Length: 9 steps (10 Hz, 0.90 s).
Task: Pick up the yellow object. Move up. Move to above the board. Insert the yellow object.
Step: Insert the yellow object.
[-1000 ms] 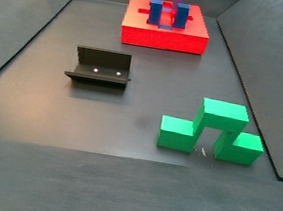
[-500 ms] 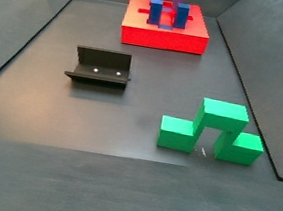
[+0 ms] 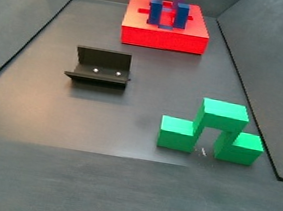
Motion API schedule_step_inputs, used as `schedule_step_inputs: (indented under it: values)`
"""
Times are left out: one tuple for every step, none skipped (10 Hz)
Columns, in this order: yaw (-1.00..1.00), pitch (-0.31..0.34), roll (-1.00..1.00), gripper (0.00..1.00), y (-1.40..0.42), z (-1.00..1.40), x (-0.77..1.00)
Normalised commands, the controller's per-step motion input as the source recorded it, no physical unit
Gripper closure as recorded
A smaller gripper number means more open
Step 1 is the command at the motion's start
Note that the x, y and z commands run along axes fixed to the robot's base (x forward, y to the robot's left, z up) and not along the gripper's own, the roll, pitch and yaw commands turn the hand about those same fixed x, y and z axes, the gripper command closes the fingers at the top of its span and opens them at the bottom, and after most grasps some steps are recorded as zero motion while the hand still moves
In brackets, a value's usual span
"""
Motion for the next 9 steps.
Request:
schedule_step_inputs:
  values:
    - [-0.17, -0.127, 0.13, 1.00, 0.13, -0.79, -0.31]
    - [-0.13, -0.067, 0.10, 1.00, 0.13, -0.67, -0.20]
    - [0.00, -0.076, 0.00, 1.00, 0.00, -0.18, -0.19]
    - [0.14, -0.041, 0.00, 1.00, -0.17, -0.01, 0.00]
    - [0.19, 0.000, 0.01, 1.00, -0.31, -0.01, 0.13]
    - [0.13, 0.000, 0.03, 1.00, -0.21, -0.10, 0.05]
    - [0.10, 0.000, 0.05, 1.00, -0.07, -0.15, 0.00]
    - [0.13, 0.000, 0.04, 1.00, 0.00, -0.15, 0.00]
    - [0.14, 0.000, 0.04, 1.00, 0.00, -0.13, 0.00]
